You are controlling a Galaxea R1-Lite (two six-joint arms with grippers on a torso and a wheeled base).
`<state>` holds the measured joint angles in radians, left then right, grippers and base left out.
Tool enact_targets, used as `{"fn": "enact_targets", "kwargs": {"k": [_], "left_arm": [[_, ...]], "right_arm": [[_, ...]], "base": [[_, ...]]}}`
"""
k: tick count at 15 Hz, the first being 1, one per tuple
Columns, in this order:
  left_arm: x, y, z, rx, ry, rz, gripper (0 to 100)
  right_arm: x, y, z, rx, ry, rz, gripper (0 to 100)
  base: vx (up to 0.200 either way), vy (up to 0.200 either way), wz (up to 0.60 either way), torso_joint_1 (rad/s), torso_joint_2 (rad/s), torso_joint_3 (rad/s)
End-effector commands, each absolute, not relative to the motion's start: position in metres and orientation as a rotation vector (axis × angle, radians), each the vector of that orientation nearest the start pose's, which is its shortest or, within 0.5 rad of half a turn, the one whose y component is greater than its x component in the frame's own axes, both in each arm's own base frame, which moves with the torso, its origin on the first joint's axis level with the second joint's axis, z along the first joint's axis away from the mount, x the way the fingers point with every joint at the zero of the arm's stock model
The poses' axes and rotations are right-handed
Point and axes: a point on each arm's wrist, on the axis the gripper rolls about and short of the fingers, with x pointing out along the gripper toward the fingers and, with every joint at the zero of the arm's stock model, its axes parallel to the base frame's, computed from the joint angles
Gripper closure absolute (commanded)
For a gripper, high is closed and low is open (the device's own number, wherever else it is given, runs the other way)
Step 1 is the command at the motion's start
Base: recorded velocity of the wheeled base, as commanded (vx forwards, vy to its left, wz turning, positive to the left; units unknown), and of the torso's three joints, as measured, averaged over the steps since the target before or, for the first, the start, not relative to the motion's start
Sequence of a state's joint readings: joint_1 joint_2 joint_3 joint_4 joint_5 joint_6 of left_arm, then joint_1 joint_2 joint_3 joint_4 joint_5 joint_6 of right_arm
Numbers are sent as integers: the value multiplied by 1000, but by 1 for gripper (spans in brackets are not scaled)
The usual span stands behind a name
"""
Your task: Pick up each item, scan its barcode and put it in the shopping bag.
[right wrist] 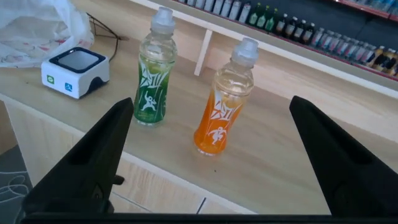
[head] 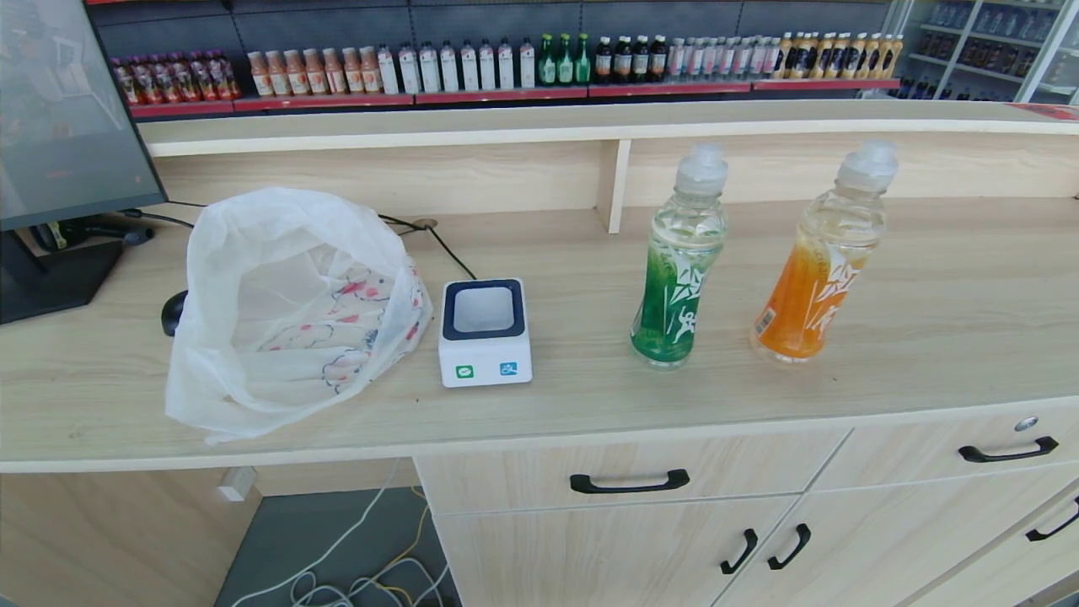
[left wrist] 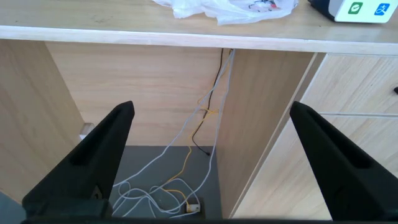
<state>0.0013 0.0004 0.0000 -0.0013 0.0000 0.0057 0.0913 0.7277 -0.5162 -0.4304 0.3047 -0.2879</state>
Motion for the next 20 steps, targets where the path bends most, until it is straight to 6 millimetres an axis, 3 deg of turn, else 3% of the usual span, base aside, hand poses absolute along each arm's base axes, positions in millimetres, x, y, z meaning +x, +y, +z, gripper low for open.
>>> {"fn": "enact_targets", "kwargs": {"k": [1,3,4,6,7,8,9,13,20], "left_arm": [[-23,0,76,6,-2,3,0],[-23,0,76,6,-2,2,0],[-23,0,76,6,-2,2,0],[-23,0,76,6,-2,2,0],[-23,0,76,6,-2,3,0],[-23,0,76,6,-2,3,0],[-23,0,76,6,-2,2,0],[-23,0,76,6,-2,3,0],[-23,0,76,6,-2,3,0]], "right_arm": [[104,19,253,-300,-248,384,0],[122,26,254,-289,-269,364,0],[140,47,252,-254,-282,367,0],[154,92,247,-146,-313,374,0],[156,104,245,-112,-320,376,0],[156,104,245,-112,-320,376,0],[165,130,235,-26,-327,366,0],[176,139,225,17,-280,373,0],[182,137,203,10,-215,360,0]], "base": [[0,0,0,0,0,0],[0,0,0,0,0,0],[0,0,0,0,0,0],[0,0,0,0,0,0],[0,0,0,0,0,0],[0,0,0,0,0,0],[0,0,0,0,0,0],[0,0,0,0,0,0],[0,0,0,0,0,0]]}}
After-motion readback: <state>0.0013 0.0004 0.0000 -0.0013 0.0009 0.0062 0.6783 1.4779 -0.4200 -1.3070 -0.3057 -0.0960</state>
